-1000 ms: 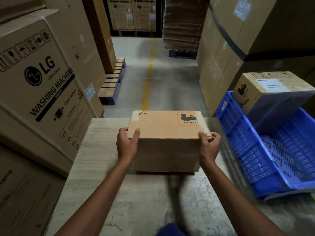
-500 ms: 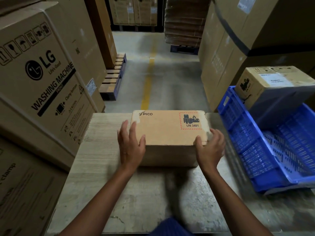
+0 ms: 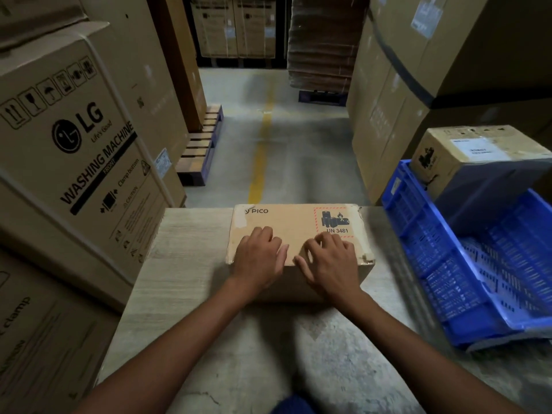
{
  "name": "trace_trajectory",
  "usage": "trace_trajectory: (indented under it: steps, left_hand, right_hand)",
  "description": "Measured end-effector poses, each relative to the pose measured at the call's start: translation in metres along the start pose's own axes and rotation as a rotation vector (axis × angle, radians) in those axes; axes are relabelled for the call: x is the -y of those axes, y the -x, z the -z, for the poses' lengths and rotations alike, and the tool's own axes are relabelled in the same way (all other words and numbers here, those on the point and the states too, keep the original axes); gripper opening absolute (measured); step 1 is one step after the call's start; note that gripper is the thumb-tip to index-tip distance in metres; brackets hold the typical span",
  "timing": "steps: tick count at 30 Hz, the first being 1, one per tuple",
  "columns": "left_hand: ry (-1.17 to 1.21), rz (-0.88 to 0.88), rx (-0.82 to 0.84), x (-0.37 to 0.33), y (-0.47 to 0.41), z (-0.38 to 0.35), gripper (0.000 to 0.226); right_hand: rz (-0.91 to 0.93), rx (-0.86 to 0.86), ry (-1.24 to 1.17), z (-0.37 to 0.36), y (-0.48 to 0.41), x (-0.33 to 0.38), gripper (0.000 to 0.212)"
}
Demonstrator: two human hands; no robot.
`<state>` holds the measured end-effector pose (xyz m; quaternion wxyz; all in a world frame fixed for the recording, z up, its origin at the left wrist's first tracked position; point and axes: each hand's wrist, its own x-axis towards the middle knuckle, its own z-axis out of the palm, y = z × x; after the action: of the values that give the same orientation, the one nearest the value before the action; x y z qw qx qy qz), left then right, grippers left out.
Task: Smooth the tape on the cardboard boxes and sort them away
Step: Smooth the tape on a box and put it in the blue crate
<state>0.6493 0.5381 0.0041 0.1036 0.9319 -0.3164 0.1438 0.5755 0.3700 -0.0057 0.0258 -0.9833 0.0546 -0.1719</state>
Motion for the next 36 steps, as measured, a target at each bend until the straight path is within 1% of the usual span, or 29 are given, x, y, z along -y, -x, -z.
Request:
trace_trajectory:
  steps: [2, 4, 5, 7, 9, 11, 13, 15, 16, 17, 19, 20, 23, 25, 27, 29, 31, 32, 34, 35, 36]
  left_hand:
    - [-0.03, 0.022, 0.164, 0.003, -0.016, 0.004, 0.041]
    - [-0.009, 0.054, 0.306, 0.006, -0.021, 0.0, 0.053]
    - [0.011, 0.075, 0.349, 0.006, -0.02, -0.003, 0.056]
    - [0.013, 0.085, 0.361, 0.006, -0.017, -0.008, 0.058]
    - [-0.014, 0.074, 0.363, 0.005, -0.019, -0.006, 0.057]
    - [-0.018, 0.043, 0.339, 0.01, -0.028, 0.0, 0.053]
    - [0.059, 0.013, 0.299, 0.021, -0.041, 0.006, 0.048]
    - [0.168, 0.03, 0.277, 0.035, -0.049, 0.005, 0.047]
    - [0.177, 0.048, 0.29, 0.041, -0.049, 0.001, 0.049]
    - [0.15, 0.07, 0.326, 0.045, -0.047, -0.004, 0.053]
    - [0.084, 0.108, 0.396, 0.048, -0.044, -0.014, 0.061]
    - [0.066, 0.112, 0.41, 0.047, -0.045, -0.017, 0.064]
    - [0.073, 0.085, 0.403, 0.05, -0.049, -0.012, 0.07]
    - [0.114, 0.074, 0.363, 0.056, -0.049, -0.008, 0.072]
    - [0.154, 0.147, 0.27, 0.059, -0.043, -0.008, 0.07]
    - [0.19, 0.277, 0.195, 0.055, -0.036, -0.01, 0.069]
    - [0.268, 0.39, 0.168, 0.052, -0.033, -0.011, 0.074]
    - [0.327, 0.459, 0.166, 0.053, -0.034, -0.011, 0.081]
    - [0.544, 0.669, 0.178, 0.061, -0.038, -0.01, 0.096]
    - [0.715, 0.778, 0.194, 0.066, -0.04, -0.011, 0.099]
    - [0.903, 0.846, 0.212, 0.07, -0.042, -0.012, 0.094]
  right_hand:
    - [-0.023, 0.067, -0.021, 0.004, -0.017, 0.0, 0.051]
    - [0.023, 0.161, -0.059, -0.001, -0.027, 0.002, 0.061]
    - [0.051, 0.217, -0.067, -0.005, -0.028, 0.004, 0.065]
    - [0.059, 0.259, -0.073, -0.011, -0.026, 0.006, 0.068]
    - [0.052, 0.266, -0.065, -0.01, -0.025, 0.007, 0.067]
    - [0.082, 0.29, -0.025, -0.004, -0.029, 0.005, 0.065]
    - [0.147, 0.308, -0.023, 0.006, -0.042, -0.002, 0.063]
    - [0.134, 0.355, -0.155, 0.019, -0.059, -0.017, 0.056]
    - [0.098, 0.366, -0.222, 0.022, -0.065, -0.027, 0.049]
    - [0.085, 0.367, -0.236, 0.02, -0.067, -0.038, 0.048]
    - [0.116, 0.4, -0.116, 0.012, -0.062, -0.053, 0.06]
    - [0.133, 0.423, -0.079, 0.009, -0.058, -0.058, 0.061]
    - [0.192, 0.465, -0.071, 0.004, -0.06, -0.064, 0.054]
    - [0.186, 0.441, -0.075, 0.009, -0.06, -0.064, 0.057]
    - [0.068, 0.378, -0.084, 0.009, -0.052, -0.063, 0.071]
    - [-0.136, 0.319, -0.116, 0.005, -0.043, -0.06, 0.077]
    - [-0.32, 0.301, -0.189, 0.003, -0.043, -0.057, 0.081]
    - [-0.395, 0.303, -0.235, 0.004, -0.046, -0.055, 0.087]
    - [-0.503, 0.322, -0.333, 0.005, -0.055, -0.055, 0.1]
    - [-0.549, 0.332, -0.382, 0.003, -0.059, -0.058, 0.106]
    - [-0.596, 0.343, -0.426, 0.003, -0.063, -0.061, 0.112]
